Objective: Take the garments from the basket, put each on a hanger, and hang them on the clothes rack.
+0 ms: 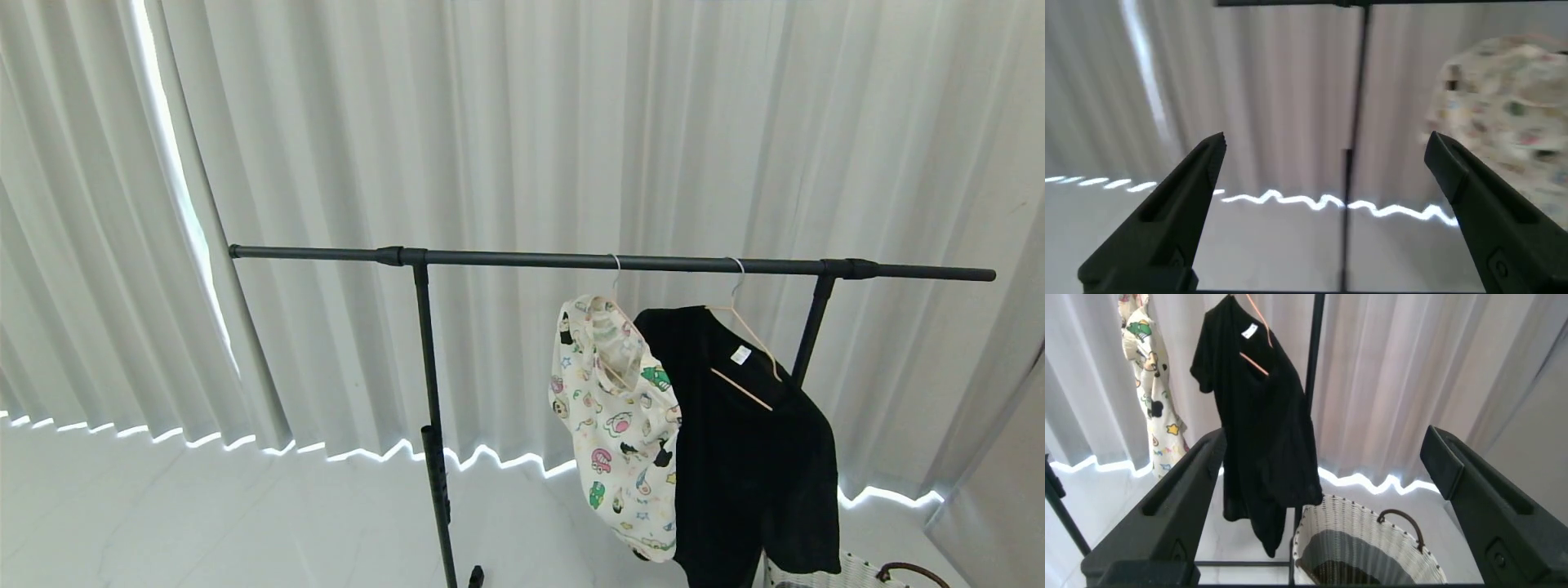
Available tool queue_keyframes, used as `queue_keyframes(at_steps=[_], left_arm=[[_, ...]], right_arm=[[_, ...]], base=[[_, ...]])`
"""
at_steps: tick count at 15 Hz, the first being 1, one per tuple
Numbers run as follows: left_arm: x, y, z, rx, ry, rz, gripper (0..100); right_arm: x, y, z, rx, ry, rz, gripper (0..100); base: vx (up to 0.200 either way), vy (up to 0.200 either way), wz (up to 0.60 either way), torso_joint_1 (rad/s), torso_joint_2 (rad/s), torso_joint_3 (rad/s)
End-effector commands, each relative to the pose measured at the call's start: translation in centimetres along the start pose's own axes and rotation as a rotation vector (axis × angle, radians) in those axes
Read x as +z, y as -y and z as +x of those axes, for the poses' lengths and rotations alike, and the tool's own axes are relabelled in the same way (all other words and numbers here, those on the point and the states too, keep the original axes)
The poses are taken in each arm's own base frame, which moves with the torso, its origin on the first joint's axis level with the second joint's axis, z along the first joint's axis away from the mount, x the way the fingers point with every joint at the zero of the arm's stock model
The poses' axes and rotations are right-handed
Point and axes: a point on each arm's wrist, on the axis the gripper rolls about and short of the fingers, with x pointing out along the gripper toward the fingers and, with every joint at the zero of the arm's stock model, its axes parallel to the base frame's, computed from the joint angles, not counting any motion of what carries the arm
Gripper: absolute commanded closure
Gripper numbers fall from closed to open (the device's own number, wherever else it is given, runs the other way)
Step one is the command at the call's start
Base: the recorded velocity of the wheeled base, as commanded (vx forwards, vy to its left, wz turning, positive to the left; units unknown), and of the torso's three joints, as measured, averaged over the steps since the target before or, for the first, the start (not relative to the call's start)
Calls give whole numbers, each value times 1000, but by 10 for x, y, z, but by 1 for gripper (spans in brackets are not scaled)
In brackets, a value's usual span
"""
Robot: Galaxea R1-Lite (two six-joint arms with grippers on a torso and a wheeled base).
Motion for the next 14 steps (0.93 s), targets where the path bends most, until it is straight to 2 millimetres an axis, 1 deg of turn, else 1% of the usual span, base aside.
queue_keyframes(at_steps=[1, 14], left_arm=[[0, 0, 0, -4, -9, 11, 0], [0, 0, 0, -4, -7, 0, 0]], right_arm=[[0, 0, 0, 0, 0, -1, 0], [0, 0, 0, 0, 1, -1, 0]], base=[[0, 0, 0, 0, 0, 0], [0, 0, 0, 0, 0, 0]])
